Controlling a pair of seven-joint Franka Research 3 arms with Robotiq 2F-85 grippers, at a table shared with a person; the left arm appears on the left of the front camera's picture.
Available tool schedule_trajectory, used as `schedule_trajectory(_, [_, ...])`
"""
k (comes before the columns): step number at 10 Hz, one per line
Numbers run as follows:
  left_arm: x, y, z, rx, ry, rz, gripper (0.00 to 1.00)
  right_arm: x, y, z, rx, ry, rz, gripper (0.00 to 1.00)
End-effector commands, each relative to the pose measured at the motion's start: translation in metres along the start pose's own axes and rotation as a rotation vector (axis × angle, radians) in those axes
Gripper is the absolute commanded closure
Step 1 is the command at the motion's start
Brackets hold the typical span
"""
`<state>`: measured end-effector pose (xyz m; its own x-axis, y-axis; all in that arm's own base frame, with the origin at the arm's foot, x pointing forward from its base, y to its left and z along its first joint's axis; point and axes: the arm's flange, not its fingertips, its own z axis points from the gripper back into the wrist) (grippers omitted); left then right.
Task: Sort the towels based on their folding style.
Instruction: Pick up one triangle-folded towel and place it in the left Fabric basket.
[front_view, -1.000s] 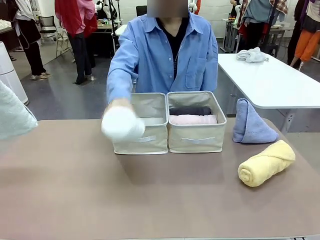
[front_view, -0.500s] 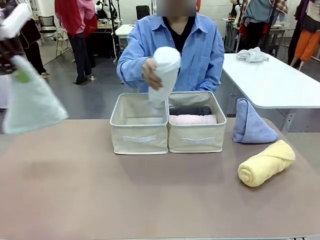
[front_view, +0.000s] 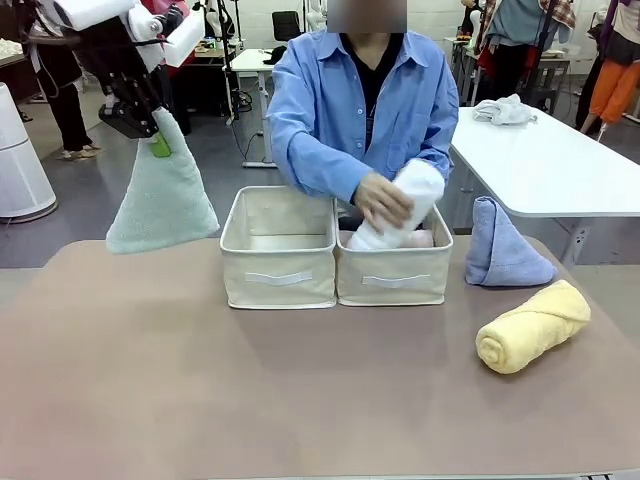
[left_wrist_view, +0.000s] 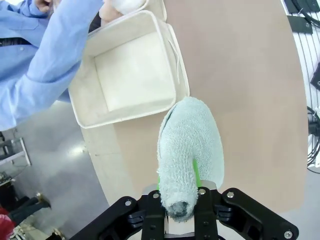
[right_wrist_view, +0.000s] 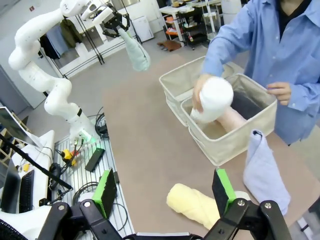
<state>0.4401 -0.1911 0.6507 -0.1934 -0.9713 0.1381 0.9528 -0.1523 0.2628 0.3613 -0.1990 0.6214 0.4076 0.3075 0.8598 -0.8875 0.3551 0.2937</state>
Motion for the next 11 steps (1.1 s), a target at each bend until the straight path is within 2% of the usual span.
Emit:
schedule_trajectory(1, [0.0,-0.01,0.005,0.022,-0.004,-0.007,0.82,0.0,0.001,0.0,0.005,0.005,0.0,0.0])
schedule_trajectory(6, [0.003,-0.003,0.004,0.006,0.002,-0.006,0.82,0.0,0.001,0.0,0.005,0.005,0.0,0.0])
schedule_trajectory(8, [0.023,0.025,0.003,-0.012,0.002,-0.049,0.82,0.0,0.001,0.0,0.005,0.005,0.0,0.0])
schedule_trajectory(11, [0.074,0.077,0.002,-0.045,0.034,-0.102,0.82,0.0,0.001,0.0,0.005,0.005,0.0,0.0])
